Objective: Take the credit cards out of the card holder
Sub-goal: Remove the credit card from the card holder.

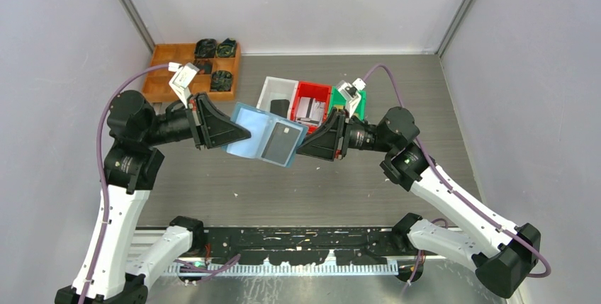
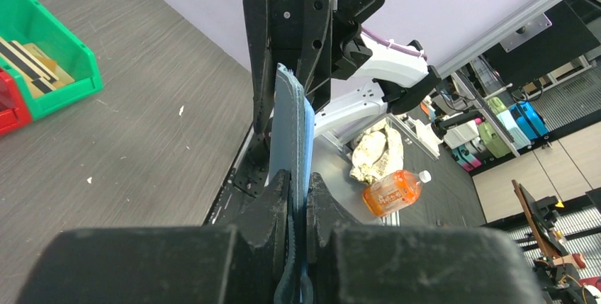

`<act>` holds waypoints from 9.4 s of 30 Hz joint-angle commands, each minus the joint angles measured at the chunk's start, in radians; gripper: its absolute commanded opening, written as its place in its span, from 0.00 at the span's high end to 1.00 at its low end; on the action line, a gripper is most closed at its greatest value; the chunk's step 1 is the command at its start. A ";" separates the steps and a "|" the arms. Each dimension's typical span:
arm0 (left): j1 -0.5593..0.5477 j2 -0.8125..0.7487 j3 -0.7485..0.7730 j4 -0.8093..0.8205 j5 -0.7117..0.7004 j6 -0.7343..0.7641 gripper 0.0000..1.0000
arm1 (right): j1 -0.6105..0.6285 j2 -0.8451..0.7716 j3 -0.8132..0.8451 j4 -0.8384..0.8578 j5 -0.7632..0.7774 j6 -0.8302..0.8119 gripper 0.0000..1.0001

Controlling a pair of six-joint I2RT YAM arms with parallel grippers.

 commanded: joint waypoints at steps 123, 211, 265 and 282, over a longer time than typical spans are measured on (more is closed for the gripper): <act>0.004 -0.031 0.088 0.127 0.126 -0.091 1.00 | 0.110 -0.002 0.404 -0.547 0.111 -0.490 0.41; 0.004 -0.012 0.112 0.054 0.107 0.010 1.00 | 0.258 0.102 0.322 -0.259 0.541 -0.101 0.36; 0.004 -0.027 0.131 -0.077 0.090 0.186 1.00 | 0.353 0.159 0.490 -0.344 0.250 -0.349 0.35; 0.003 -0.029 0.134 -0.078 0.077 0.186 1.00 | 0.393 0.159 0.486 -0.341 0.317 -0.325 0.30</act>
